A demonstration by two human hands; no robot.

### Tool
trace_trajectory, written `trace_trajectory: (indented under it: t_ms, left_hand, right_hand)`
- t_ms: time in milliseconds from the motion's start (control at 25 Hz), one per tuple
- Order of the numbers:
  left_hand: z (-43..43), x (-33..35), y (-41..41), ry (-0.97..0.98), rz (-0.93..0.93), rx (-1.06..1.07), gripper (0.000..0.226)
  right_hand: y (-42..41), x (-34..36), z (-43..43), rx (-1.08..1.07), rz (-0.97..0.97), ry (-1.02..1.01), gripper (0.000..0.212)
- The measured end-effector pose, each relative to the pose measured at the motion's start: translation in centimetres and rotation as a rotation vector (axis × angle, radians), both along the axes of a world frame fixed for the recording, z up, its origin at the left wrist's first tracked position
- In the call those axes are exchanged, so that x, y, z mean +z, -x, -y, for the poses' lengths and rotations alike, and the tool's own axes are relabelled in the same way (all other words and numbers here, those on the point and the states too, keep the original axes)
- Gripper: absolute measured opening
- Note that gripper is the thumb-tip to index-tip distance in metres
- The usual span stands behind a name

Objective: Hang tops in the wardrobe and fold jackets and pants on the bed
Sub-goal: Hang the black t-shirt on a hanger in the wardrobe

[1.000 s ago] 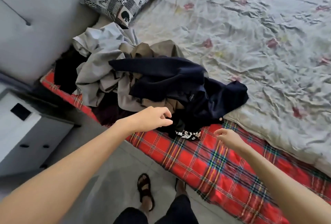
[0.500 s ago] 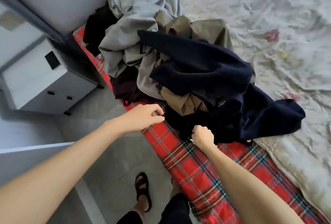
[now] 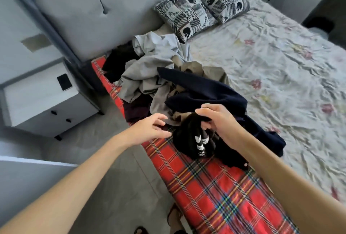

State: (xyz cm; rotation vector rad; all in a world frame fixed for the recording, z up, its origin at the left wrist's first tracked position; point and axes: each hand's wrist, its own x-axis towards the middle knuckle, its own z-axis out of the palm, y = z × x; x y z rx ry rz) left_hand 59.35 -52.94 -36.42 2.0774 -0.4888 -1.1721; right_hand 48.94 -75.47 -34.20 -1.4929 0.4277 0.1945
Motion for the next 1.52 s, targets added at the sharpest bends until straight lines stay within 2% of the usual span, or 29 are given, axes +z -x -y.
trace_trajectory:
  t_ms: [80, 120, 160, 240, 280, 320, 400, 520, 560, 640, 720, 800, 880, 920, 960, 1120, 1200, 1280, 1320, 1440, 1520]
  left_hand:
    - [-1.5, 3.8, 1.7, 0.135, 0.051, -0.046, 0.087]
    - [-2.5, 6.2, 2.7, 0.195, 0.116, -0.051, 0.088]
    - [-3.7, 8.2, 3.4, 0.256, 0.207, -0.017, 0.077]
    - [-8.0, 12.7, 4.5, 0.37, 0.409, 0.149, 0.027]
    - [-10.6, 15.0, 5.0, 0.402, 0.482, 0.231, 0.019]
    - [-13.6, 17.2, 5.5, 0.416, 0.54, 0.303, 0.029]
    - [-19.5, 21.0, 6.8, 0.463, 0.583, 0.448, 0.039]
    - [-28.4, 25.5, 9.4, 0.547, 0.576, 0.674, 0.036]
    - [-30.4, 26.3, 9.9, 0.554, 0.558, 0.741, 0.035]
    - [-35.5, 27.4, 11.1, 0.555, 0.561, 0.921, 0.038]
    - [-39.3, 28.0, 12.2, 0.489, 0.606, 0.986, 0.056]
    - [-42.8, 28.4, 14.2, 0.386, 0.67, 1.101, 0.063]
    - [-45.4, 29.1, 16.8, 0.298, 0.725, 1.307, 0.052]
    - [-46.5, 29.5, 18.4, 0.263, 0.77, 1.41, 0.04]
    - [-47.6, 29.9, 19.9, 0.234, 0.818, 1.493, 0.032]
    - [-50.9, 30.7, 26.9, 0.201, 0.968, 1.89, 0.026]
    - [-51.5, 30.6, 28.9, 0.207, 0.97, 1.944, 0.023]
    - [-52.4, 30.4, 31.6, 0.176, 1.01, 1.986, 0.015]
    - [-52.9, 30.3, 32.6, 0.193, 1.022, 1.976, 0.012]
    - [-54.9, 30.3, 35.8, 0.207, 1.004, 1.855, 0.026]
    - [-56.2, 30.2, 37.6, 0.186, 0.968, 1.802, 0.037]
  right_hand:
    - [-0.2, 7.6, -4.4, 0.065, 0.182, -0.106, 0.039]
    - [-0.2, 10.9, -6.7, 0.107, 0.257, -0.156, 0.036]
    - [-0.3, 13.7, -8.9, 0.151, 0.325, -0.218, 0.031]
    - [-0.4, 19.0, -13.8, 0.237, 0.454, -0.294, 0.018]
    - [-0.5, 20.9, -16.0, 0.255, 0.508, -0.319, 0.012]
    - [-0.9, 22.4, -18.2, 0.266, 0.556, -0.313, 0.009]
    - [-1.8, 23.7, -21.7, 0.315, 0.611, -0.198, 0.023]
    - [-4.0, 23.0, -29.2, 0.492, 0.601, 0.028, 0.065]
    - [-4.5, 22.3, -31.5, 0.591, 0.574, 0.044, 0.068]
    - [-5.5, 21.4, -37.6, 0.884, 0.521, 0.045, 0.046]
    - [-6.4, 20.4, -41.7, 1.022, 0.555, 0.137, 0.028]
    - [-7.5, 20.5, -46.1, 1.087, 0.638, 0.154, 0.043]
    - [-7.7, 21.6, -50.2, 1.142, 0.698, 0.117, 0.056]
    - [-7.4, 22.2, -52.2, 1.179, 0.694, 0.057, 0.055]
    - [-7.2, 22.8, -54.2, 1.233, 0.661, -0.034, 0.052]
    - [-4.5, 24.3, -62.6, 1.633, 0.446, -0.31, 0.049]
    - [-2.4, 24.7, -65.2, 1.731, 0.288, -0.358, 0.05]
    - [0.6, 25.0, -68.5, 1.815, 0.239, -0.388, 0.036]
    - [1.9, 25.3, -69.9, 1.835, 0.24, -0.409, 0.031]
    - [5.4, 25.7, -74.4, 1.847, 0.269, -0.484, 0.045]
    - [7.4, 26.2, -76.8, 1.757, 0.39, -0.541, 0.037]
